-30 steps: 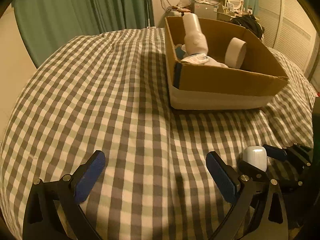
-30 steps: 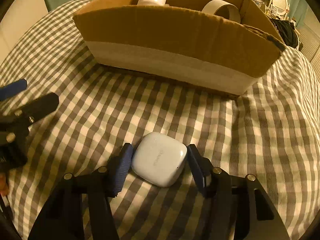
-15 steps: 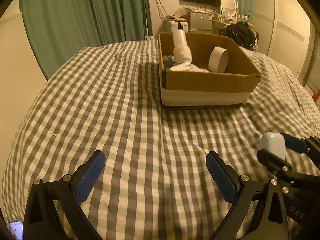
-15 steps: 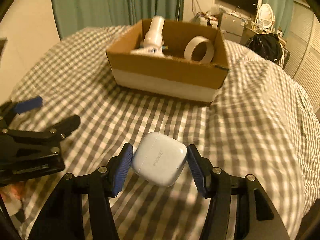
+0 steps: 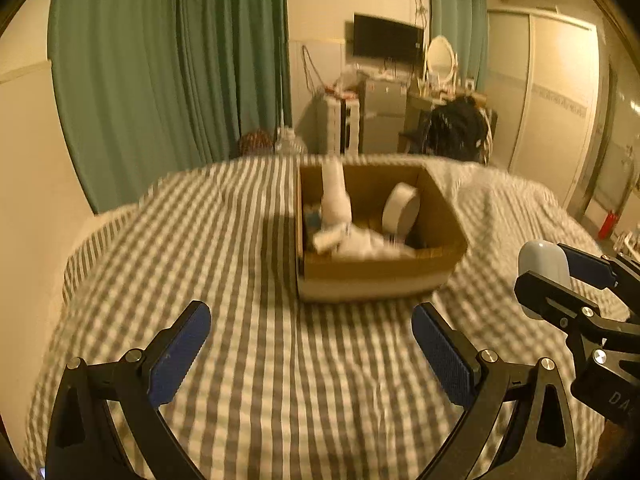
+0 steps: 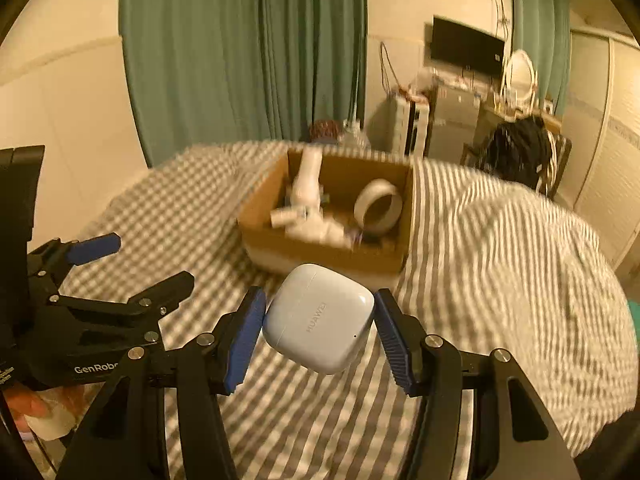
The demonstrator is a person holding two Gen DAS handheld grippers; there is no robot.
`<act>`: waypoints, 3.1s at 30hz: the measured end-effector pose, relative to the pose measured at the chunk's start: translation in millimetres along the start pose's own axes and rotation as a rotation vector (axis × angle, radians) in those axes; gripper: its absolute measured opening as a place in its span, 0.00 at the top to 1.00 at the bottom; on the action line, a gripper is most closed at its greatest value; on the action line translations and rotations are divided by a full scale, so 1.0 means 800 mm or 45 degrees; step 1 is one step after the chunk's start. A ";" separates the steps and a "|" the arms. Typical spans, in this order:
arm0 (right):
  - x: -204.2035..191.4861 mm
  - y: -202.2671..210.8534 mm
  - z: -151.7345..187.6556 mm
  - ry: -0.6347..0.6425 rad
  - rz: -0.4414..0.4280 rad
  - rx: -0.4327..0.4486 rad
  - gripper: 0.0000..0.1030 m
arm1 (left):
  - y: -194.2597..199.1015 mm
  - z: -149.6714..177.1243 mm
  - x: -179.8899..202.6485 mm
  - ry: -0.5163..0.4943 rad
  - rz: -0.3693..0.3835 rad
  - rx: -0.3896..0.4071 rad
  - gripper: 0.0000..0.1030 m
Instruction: Organize objects
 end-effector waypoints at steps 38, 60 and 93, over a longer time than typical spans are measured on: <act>0.068 -0.260 -0.210 -0.090 -0.057 0.076 0.46 | -0.259 -0.118 0.008 -0.097 -0.005 0.006 0.00; 0.091 -0.342 -0.109 -0.115 0.054 -0.207 0.46 | -0.280 -0.072 0.023 -0.187 -0.005 -0.023 0.00; 0.099 -0.117 -0.179 -0.183 0.117 0.167 0.20 | -0.081 -0.138 0.014 -0.099 0.047 0.248 0.00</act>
Point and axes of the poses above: each gripper's, at about its wrist camera, not at the fingertips, and y roughly against the way its jaws point, x to its right, z to its underside, the point moved 5 cm from there along -y, roughly the way its jaws point, and after that the axes turned 3 degrees about x, right-handed, at the moved point
